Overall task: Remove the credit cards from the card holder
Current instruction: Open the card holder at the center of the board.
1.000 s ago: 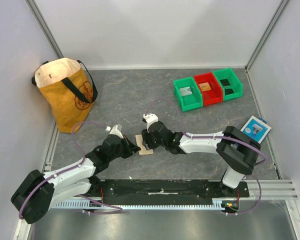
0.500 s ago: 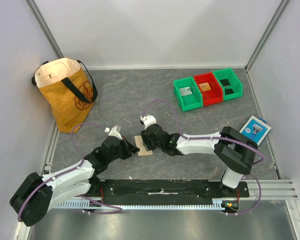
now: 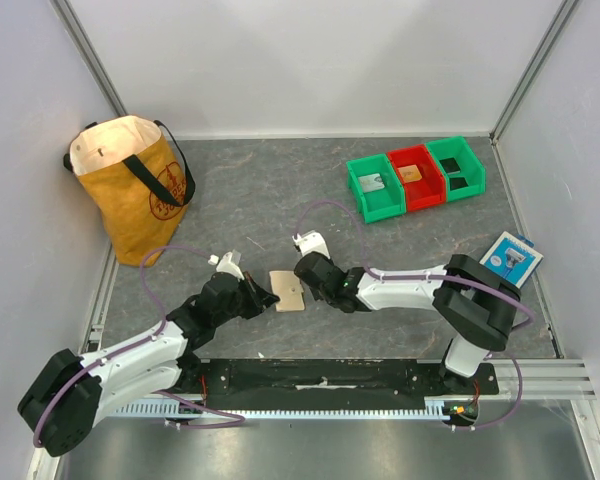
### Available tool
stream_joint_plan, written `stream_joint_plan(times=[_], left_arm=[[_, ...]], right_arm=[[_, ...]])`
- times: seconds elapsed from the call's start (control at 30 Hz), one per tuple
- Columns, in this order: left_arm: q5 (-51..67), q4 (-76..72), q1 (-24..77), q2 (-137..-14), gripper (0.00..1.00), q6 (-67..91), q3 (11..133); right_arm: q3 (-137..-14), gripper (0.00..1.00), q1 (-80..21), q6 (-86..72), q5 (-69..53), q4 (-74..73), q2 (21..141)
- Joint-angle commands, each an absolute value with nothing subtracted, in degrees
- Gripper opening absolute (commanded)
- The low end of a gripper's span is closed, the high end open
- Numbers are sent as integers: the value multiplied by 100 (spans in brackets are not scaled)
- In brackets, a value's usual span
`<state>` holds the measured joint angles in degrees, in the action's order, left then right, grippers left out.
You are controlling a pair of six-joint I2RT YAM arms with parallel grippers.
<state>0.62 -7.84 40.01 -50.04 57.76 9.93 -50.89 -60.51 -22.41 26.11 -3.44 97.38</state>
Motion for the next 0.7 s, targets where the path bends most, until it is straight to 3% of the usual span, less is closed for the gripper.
stream_joint_plan(times=[0.0, 0.17, 0.23, 0.4, 0.67], left_arm=[[26, -835, 4025, -4887, 2, 5581, 1046], [35, -817, 4017, -4930, 2, 5555, 1099], [35, -817, 4025, -4931, 2, 5546, 1116], [70, -800, 4017, -4966, 2, 5537, 1116], [88, -765, 4017, -4974, 2, 5484, 1142]], right_arm=[[-4993, 2, -6064, -2093, 2841, -353, 9282], [-4694, 36, -6073, -1785, 1321, 745, 8754], [-4719, 42, -6065, -1592, 933, 975, 8762], [-4851, 44, -6056, -959, 194, 1116, 9105], [-4825, 47, -6021, -580, 53, 1204, 9378]])
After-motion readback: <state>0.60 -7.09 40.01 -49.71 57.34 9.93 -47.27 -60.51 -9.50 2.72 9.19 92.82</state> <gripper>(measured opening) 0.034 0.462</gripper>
